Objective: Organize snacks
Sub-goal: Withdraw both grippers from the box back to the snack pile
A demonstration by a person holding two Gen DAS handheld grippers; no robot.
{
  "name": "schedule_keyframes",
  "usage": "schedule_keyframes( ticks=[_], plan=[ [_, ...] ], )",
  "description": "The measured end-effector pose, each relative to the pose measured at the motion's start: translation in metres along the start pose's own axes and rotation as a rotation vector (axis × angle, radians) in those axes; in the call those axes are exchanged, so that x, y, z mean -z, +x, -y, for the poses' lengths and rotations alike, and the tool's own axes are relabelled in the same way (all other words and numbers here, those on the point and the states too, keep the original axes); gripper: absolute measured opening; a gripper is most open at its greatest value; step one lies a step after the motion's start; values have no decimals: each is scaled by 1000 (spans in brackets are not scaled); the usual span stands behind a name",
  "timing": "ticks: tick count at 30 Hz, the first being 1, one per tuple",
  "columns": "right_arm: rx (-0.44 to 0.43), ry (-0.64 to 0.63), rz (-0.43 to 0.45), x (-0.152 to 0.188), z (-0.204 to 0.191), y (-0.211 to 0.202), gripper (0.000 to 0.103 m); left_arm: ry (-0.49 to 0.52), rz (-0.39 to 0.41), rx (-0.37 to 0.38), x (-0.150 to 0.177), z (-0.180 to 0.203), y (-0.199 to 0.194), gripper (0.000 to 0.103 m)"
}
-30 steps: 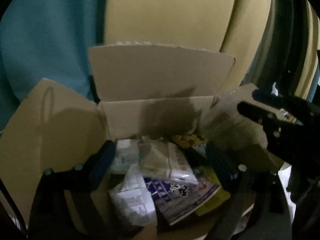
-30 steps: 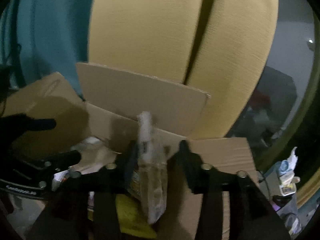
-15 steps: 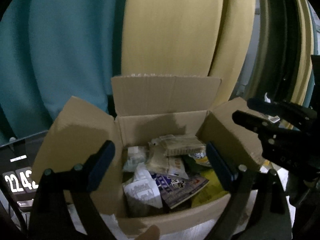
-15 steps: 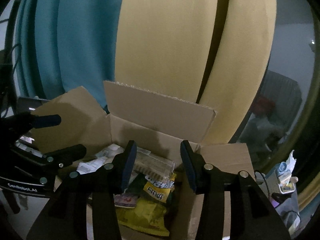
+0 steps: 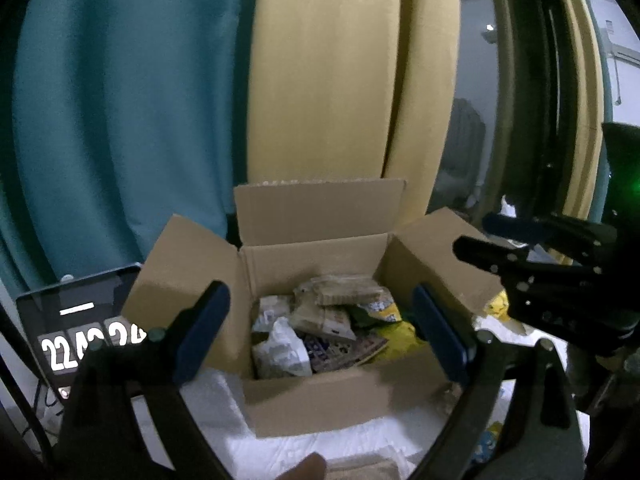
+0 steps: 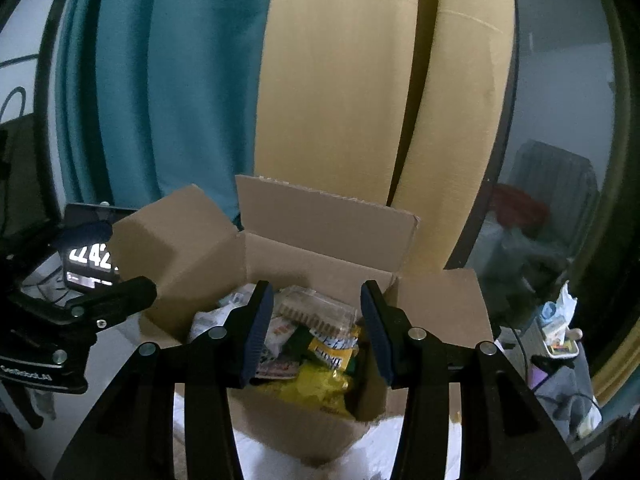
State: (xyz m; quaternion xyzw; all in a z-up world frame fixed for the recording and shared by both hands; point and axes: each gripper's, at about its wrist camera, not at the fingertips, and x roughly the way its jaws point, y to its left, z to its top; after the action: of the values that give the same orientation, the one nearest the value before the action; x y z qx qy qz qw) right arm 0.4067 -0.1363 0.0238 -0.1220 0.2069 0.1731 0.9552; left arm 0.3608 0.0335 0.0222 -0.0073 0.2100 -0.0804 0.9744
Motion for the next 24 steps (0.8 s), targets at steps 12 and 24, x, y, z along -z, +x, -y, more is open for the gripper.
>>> schedule_keyframes(
  ticks=[12,24],
  plan=[
    [15,17,20,23,-7,-57,48,-3,63,32,16,19,-65,93],
    [23,51,23,62,-8,-109,48,8,39,57,52,36,-104,93]
  ],
)
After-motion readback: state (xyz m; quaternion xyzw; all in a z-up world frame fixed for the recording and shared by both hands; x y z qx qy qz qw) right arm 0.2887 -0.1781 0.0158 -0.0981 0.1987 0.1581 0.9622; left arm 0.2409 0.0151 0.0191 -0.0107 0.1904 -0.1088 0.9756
